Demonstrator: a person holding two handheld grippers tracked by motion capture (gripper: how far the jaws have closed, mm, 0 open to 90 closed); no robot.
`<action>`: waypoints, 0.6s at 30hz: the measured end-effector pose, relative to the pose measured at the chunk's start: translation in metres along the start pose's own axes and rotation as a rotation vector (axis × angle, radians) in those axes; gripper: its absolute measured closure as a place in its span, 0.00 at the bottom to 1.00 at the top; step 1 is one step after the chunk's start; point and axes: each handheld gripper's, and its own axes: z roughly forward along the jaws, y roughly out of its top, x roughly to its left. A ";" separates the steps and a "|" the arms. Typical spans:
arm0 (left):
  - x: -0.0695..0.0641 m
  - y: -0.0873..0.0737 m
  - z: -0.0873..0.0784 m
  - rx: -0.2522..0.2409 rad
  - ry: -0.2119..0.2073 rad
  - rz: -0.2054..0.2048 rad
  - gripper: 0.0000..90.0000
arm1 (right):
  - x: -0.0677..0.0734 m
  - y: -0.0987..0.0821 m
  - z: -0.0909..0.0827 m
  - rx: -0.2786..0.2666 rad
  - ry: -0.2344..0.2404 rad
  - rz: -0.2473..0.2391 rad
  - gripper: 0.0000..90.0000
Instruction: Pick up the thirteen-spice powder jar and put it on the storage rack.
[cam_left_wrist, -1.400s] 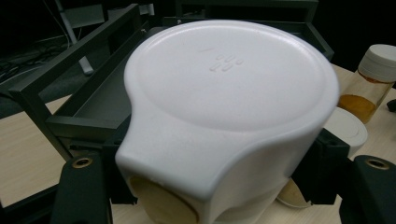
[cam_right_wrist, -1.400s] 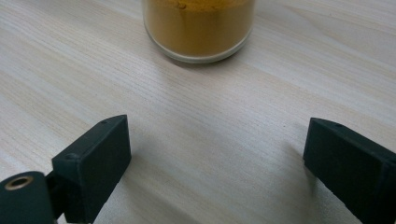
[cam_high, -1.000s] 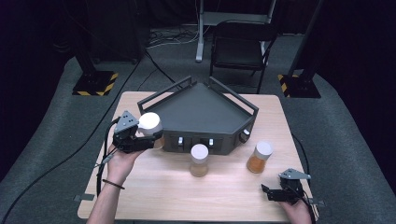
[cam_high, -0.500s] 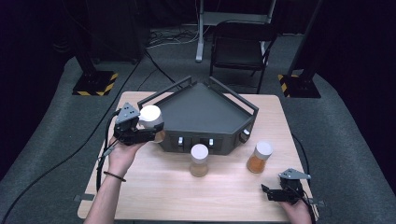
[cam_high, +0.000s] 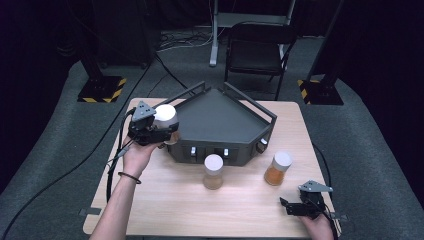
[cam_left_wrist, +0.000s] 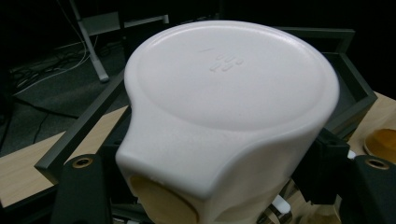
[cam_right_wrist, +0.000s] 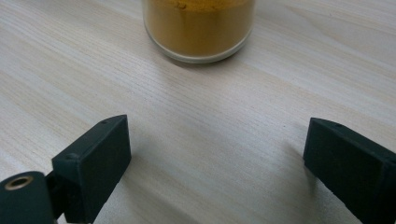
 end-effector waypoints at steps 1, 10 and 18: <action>0.000 0.001 0.002 0.001 0.001 0.000 0.34 | 0.000 0.000 0.000 0.000 0.000 0.000 0.07; -0.004 0.010 0.025 0.000 0.015 -0.007 0.34 | 0.000 0.000 0.000 0.001 0.001 0.000 0.07; -0.003 0.010 0.039 0.026 0.032 -0.025 0.34 | 0.000 0.000 0.000 0.001 0.004 -0.003 0.07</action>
